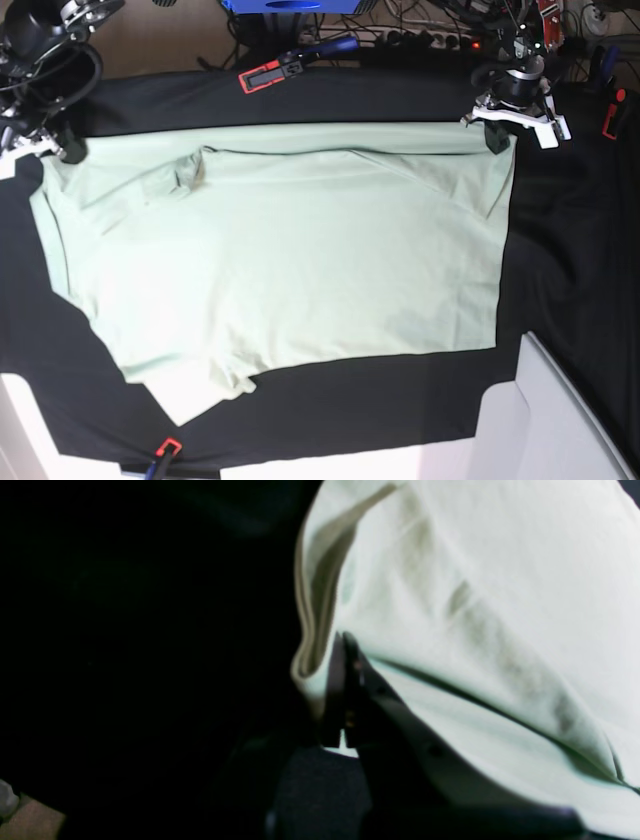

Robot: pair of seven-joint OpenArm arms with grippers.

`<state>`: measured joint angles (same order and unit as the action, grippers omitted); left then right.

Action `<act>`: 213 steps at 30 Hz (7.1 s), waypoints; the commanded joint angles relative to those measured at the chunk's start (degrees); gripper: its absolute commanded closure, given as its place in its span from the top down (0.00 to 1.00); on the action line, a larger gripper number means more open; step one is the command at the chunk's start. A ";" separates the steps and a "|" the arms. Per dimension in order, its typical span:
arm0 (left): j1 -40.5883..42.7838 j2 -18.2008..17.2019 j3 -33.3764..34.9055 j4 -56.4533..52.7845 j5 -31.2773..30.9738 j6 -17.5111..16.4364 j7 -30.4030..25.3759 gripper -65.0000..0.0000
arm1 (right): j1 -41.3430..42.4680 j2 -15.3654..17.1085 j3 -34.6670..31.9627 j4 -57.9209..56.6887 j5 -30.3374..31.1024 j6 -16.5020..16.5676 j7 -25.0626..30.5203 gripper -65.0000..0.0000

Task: Fold the T-shirt properly
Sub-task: 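Pull the held edge toward the robot, sliding the shirt along, then open both grippers and lift them away from the shirt, then move both grippers along the shirt to its side edges, then pinch the shirt side edges with both grippers and lift slightly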

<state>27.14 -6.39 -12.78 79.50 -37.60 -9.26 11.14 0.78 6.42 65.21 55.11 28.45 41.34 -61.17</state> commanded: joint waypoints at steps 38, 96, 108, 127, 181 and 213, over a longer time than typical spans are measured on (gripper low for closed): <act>8.86 -0.33 -2.39 1.86 -0.51 0.77 -1.95 0.00 | -7.76 -4.44 0.06 9.02 -4.40 -1.34 -3.93 0.00; -17.25 0.20 -10.13 12.50 30.09 0.60 18.62 0.54 | 18.08 14.02 -45.03 -1.09 -4.49 -1.34 10.31 0.71; -25.86 -4.29 -9.77 -1.83 30.18 0.60 18.89 0.54 | 36.45 16.66 -62.88 -34.85 -4.49 -1.34 34.05 0.76; -25.16 -5.08 -10.04 -1.83 29.65 0.60 18.80 0.54 | 38.48 16.13 -71.41 -46.01 -4.49 -11.14 46.88 0.83; -55.66 -8.07 -5.29 -50.80 34.31 0.60 6.58 0.73 | 36.19 11.39 -71.23 -45.93 -4.40 -11.06 46.79 0.00; -55.49 -4.64 -5.99 -48.60 40.46 0.60 4.91 0.00 | 36.10 11.74 -70.97 -41.62 -4.14 -11.41 47.14 0.00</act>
<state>-27.16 -10.41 -18.74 30.15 2.81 -8.84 16.95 34.79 17.41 -5.98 12.62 23.57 29.63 -15.11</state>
